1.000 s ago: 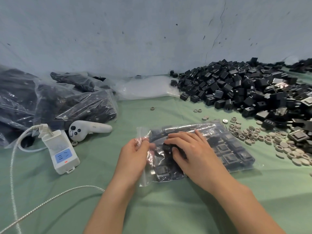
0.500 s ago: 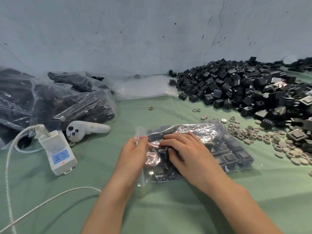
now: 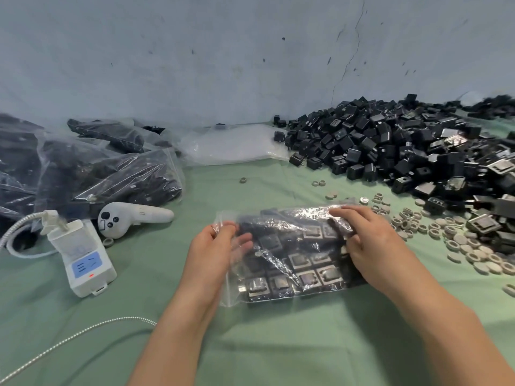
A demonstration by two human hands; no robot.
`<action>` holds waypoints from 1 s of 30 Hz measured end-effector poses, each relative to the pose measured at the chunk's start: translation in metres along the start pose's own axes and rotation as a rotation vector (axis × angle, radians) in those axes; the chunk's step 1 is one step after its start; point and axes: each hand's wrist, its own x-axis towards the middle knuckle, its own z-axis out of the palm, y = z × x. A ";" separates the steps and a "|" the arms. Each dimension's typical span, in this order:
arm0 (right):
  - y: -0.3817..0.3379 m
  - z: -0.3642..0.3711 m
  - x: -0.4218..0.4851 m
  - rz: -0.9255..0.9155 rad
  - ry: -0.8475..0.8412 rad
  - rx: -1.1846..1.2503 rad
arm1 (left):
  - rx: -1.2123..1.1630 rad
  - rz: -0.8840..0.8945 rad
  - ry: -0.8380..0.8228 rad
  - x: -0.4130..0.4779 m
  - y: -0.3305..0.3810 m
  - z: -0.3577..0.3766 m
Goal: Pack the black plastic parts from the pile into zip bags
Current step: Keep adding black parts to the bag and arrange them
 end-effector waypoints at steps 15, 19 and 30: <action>0.018 -0.015 0.004 -0.051 0.006 0.006 | 0.209 0.000 0.042 0.001 -0.005 -0.013; 0.019 -0.019 0.006 -0.057 -0.042 0.042 | 0.137 -0.026 0.008 -0.002 -0.003 -0.011; 0.008 -0.017 0.005 0.026 0.020 -0.030 | -0.052 -0.047 -0.034 -0.009 0.003 -0.005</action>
